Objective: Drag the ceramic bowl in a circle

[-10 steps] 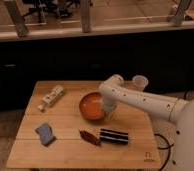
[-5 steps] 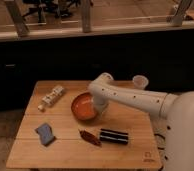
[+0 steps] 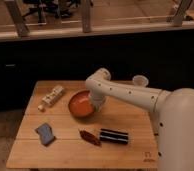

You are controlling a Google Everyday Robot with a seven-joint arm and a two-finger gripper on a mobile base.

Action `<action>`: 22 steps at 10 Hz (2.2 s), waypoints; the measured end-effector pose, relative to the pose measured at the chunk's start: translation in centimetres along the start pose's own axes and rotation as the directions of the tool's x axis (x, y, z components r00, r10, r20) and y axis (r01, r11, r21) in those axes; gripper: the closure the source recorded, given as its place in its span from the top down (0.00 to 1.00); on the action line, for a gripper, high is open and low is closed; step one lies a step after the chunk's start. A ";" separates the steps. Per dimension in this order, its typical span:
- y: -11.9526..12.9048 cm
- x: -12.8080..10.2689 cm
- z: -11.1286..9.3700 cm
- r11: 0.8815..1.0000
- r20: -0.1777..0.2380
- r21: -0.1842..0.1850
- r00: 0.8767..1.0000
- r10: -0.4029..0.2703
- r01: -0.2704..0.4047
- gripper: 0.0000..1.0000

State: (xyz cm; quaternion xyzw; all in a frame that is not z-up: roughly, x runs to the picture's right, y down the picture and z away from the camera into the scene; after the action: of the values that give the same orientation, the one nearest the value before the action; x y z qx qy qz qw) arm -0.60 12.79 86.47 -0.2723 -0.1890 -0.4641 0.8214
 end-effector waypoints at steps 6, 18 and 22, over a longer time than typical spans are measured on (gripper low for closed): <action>0.1 1.7 -0.3 1.000 0.010 0.007 1.000 0.014 -0.014 0.02; 4.2 6.0 -0.6 0.995 0.044 0.014 0.994 0.103 -0.103 0.02; 6.8 6.9 -0.5 0.992 0.058 0.013 0.990 0.126 -0.126 0.02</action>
State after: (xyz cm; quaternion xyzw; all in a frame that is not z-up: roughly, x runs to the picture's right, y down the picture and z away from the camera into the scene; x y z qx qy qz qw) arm 8.73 10.72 88.11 -0.2901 -0.1986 -0.4017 0.8456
